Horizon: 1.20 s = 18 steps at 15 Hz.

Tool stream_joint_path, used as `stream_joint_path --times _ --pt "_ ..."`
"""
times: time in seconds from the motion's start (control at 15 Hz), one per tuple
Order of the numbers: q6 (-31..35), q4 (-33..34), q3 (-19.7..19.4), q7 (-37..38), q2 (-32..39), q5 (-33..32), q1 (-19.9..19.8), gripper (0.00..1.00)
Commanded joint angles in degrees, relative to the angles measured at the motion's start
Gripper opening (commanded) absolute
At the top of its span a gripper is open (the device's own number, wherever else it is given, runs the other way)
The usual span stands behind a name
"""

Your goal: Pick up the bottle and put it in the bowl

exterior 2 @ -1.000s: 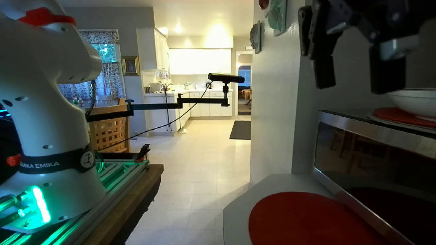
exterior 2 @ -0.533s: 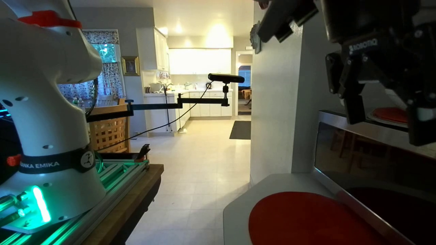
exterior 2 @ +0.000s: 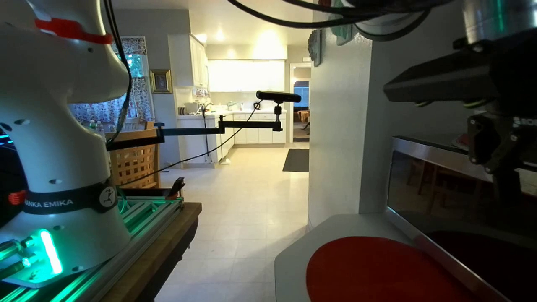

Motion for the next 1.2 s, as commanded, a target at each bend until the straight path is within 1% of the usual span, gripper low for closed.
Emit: stream_joint_path --times 0.0,0.13,0.6,0.87,1.13 --pt "-0.7 7.2 3.1 -0.4 6.6 -0.4 -2.9 1.00" --pt "-0.9 9.7 4.1 0.1 9.6 -1.3 -3.5 1.00" --pt "-0.8 14.6 6.4 0.9 17.5 -2.4 -4.1 1.00" --pt "0.6 17.7 7.4 0.5 21.4 -3.0 -4.4 1.00" --pt "3.6 21.6 8.5 0.1 25.1 -3.9 -5.0 1.00"
